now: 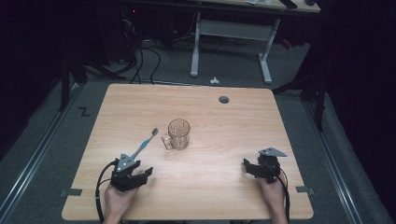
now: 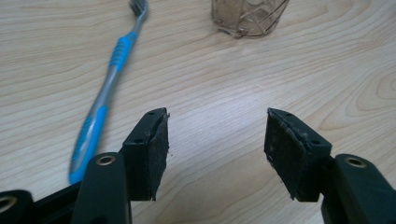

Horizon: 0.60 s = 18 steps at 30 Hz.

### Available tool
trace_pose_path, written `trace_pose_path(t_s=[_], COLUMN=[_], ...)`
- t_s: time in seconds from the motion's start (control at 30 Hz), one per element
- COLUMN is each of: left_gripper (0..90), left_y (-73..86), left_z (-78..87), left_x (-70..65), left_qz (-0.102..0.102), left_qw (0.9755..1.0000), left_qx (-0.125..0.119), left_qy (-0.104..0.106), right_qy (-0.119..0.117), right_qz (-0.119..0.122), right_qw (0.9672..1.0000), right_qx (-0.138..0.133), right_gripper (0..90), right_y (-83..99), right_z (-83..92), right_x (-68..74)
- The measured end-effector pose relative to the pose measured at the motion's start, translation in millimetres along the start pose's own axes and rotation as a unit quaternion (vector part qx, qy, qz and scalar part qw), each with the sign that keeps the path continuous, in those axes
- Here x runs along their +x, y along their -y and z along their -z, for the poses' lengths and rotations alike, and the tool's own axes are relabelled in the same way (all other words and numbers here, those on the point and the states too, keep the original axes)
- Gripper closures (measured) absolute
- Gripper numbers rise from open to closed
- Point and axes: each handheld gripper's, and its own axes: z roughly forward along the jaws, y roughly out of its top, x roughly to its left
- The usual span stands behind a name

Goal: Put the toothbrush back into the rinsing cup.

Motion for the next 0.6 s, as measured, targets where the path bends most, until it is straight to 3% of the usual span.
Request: trace_pose_path(t_s=[0.6], left_gripper=[42.1], left_y=[3.9], left_z=[25.6], left_x=[23.5], left_qz=[0.012], left_qw=[0.9984], left_qx=[0.009], left_qy=[-0.055], right_qy=[0.0], right_qz=[0.0], right_qw=[1.0], right_qx=[0.0], right_gripper=[24.1], right_y=[0.0], right_z=[0.0], right_x=[0.1])
